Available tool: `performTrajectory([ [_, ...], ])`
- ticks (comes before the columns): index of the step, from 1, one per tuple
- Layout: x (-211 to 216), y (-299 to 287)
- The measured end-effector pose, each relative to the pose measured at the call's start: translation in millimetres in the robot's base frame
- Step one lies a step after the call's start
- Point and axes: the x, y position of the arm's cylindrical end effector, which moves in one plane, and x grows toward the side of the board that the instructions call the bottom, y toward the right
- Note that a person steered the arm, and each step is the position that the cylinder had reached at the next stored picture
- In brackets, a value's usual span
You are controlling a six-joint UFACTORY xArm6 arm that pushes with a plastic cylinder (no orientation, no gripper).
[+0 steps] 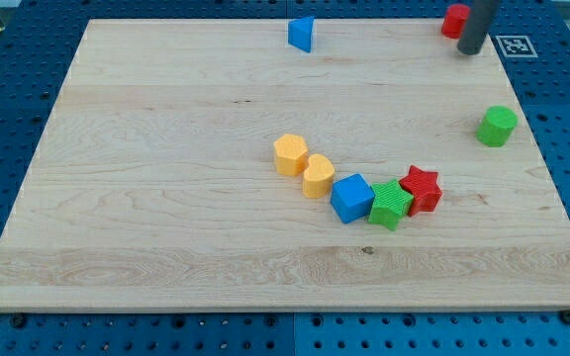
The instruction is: Push the red circle left a bit
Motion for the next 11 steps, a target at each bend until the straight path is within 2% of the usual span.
performTrajectory([
  [2, 16.0, 77.1],
  [5, 19.2, 77.6],
  [6, -6.7, 75.9],
  [8, -77.9, 51.2],
  [11, -66.5, -25.0],
])
